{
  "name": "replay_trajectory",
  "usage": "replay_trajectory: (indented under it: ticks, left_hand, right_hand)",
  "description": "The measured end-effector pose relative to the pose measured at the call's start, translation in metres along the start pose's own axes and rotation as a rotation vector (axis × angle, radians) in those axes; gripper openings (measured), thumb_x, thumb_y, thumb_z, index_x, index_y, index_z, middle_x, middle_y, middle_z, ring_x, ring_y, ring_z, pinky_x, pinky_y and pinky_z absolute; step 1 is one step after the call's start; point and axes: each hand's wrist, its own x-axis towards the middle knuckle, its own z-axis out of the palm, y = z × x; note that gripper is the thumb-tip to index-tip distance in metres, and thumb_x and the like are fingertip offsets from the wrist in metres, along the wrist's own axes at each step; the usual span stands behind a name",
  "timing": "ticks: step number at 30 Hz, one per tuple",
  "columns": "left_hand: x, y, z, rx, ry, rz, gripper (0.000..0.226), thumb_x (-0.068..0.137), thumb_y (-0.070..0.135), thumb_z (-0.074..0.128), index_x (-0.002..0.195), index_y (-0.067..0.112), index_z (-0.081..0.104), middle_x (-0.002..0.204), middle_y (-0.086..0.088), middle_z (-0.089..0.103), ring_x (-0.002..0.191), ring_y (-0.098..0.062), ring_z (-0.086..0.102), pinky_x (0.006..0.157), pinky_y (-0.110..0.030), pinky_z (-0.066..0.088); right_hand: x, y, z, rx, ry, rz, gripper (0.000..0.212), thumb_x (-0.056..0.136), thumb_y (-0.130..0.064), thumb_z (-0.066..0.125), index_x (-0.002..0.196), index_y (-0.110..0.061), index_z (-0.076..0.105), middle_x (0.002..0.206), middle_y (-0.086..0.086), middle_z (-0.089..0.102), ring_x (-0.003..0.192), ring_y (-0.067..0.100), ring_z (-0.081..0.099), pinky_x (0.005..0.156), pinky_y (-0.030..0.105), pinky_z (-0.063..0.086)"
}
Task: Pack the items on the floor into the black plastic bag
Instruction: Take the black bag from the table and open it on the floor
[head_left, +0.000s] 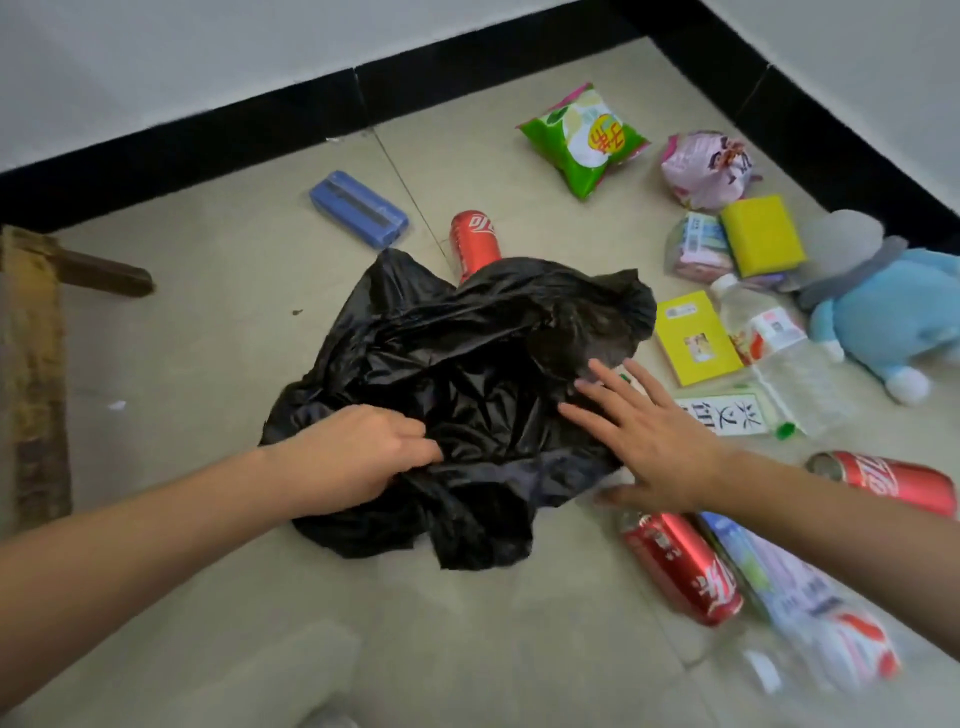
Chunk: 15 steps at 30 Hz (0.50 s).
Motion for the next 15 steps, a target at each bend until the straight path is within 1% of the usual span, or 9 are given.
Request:
replay_trajectory:
  ticks: [1, 2, 4, 6, 8, 9, 12, 14, 15]
  left_hand:
    - [-0.007, 0.001, 0.003, 0.023, 0.152, 0.063, 0.033, 0.080, 0.003, 0.055, 0.109, 0.018, 0.061, 0.081, -0.003, 0.057, 0.074, -0.025, 0.060, 0.053, -0.035, 0.051]
    - [-0.013, 0.002, 0.002, 0.049, 0.298, 0.110, 0.024, 0.085, 0.002, 0.052, 0.102, 0.014, 0.063, 0.074, -0.005, 0.052, 0.065, -0.025, 0.054, 0.045, -0.034, 0.045]
    - [-0.020, 0.005, -0.009, 0.093, 0.474, 0.151, 0.019, 0.088, 0.004, 0.054, 0.102, 0.009, 0.067, 0.070, -0.008, 0.045, 0.059, -0.025, 0.044, 0.043, -0.032, 0.038]
    - [-0.023, 0.010, -0.022, 0.066, 0.475, 0.127, 0.028, 0.081, 0.018, 0.063, 0.105, 0.007, 0.072, 0.073, -0.011, 0.046, 0.062, -0.025, 0.043, 0.052, -0.032, 0.039]
    - [-0.027, 0.017, -0.028, 0.007, 0.398, 0.105, 0.039, 0.083, 0.041, 0.059, 0.099, 0.010, 0.075, 0.081, -0.011, 0.050, 0.069, -0.025, 0.044, 0.064, -0.035, 0.037]
    - [-0.028, 0.020, -0.029, -0.048, 0.363, 0.059, 0.045, 0.090, 0.050, 0.049, 0.090, 0.014, 0.076, 0.084, -0.008, 0.050, 0.073, -0.024, 0.043, 0.068, -0.037, 0.035]
    - [-0.026, 0.029, -0.024, -0.238, 0.312, -0.199, 0.065, 0.100, 0.059, 0.028, 0.065, 0.023, 0.070, 0.092, 0.004, 0.052, 0.084, -0.017, 0.048, 0.073, -0.042, 0.041]
    - [-0.025, 0.028, -0.014, -0.077, 0.162, -0.259, 0.066, 0.094, 0.070, 0.030, 0.071, 0.025, 0.072, 0.101, 0.006, 0.057, 0.096, -0.017, 0.053, 0.080, -0.039, 0.044]
    - [-0.024, 0.027, -0.010, 0.051, -0.001, -0.242, 0.067, 0.089, 0.077, 0.031, 0.083, 0.026, 0.073, 0.110, 0.003, 0.059, 0.107, -0.019, 0.054, 0.086, -0.038, 0.044]
  right_hand:
    - [0.000, 0.004, 0.003, -0.007, 0.073, -0.004, 0.053, 0.073, -0.045, 0.063, 0.119, -0.019, 0.056, 0.121, 0.015, 0.062, 0.133, 0.036, 0.050, 0.115, 0.056, 0.021]
    - [0.001, 0.010, 0.002, 0.042, 0.169, 0.015, 0.030, 0.072, -0.028, 0.058, 0.100, -0.023, 0.052, 0.099, 0.012, 0.065, 0.117, 0.034, 0.062, 0.112, 0.053, 0.026]
    - [0.005, 0.018, -0.018, 0.281, 0.323, 0.083, 0.019, 0.067, -0.018, 0.044, 0.085, -0.024, 0.038, 0.080, 0.009, 0.056, 0.084, 0.034, 0.062, 0.093, 0.047, 0.041]
    - [0.010, 0.019, -0.042, 0.440, 0.471, 0.128, 0.012, 0.067, -0.012, 0.041, 0.079, -0.012, 0.041, 0.078, 0.015, 0.049, 0.073, 0.034, 0.049, 0.067, 0.039, 0.040]
    - [0.014, 0.017, -0.056, 0.432, 0.595, 0.137, 0.007, 0.068, -0.007, 0.041, 0.073, -0.003, 0.043, 0.078, 0.019, 0.047, 0.072, 0.032, 0.041, 0.063, 0.032, 0.028]
    - [0.016, 0.014, -0.061, 0.423, 0.618, 0.125, 0.007, 0.066, -0.006, 0.040, 0.071, -0.002, 0.043, 0.078, 0.019, 0.046, 0.072, 0.030, 0.039, 0.063, 0.031, 0.026]
    - [0.020, -0.003, -0.063, 0.396, 0.494, -0.025, 0.014, 0.067, -0.013, 0.046, 0.076, -0.004, 0.051, 0.083, 0.015, 0.049, 0.075, 0.030, 0.042, 0.065, 0.038, 0.036]
    - [0.018, -0.014, -0.049, 0.301, 0.205, -0.158, 0.023, 0.075, -0.031, 0.057, 0.088, -0.012, 0.060, 0.094, 0.010, 0.053, 0.085, 0.029, 0.050, 0.081, 0.039, 0.043]
    - [0.015, -0.020, -0.041, 0.262, 0.044, -0.188, 0.029, 0.079, -0.042, 0.057, 0.093, -0.018, 0.064, 0.100, 0.007, 0.056, 0.092, 0.027, 0.055, 0.092, 0.041, 0.043]
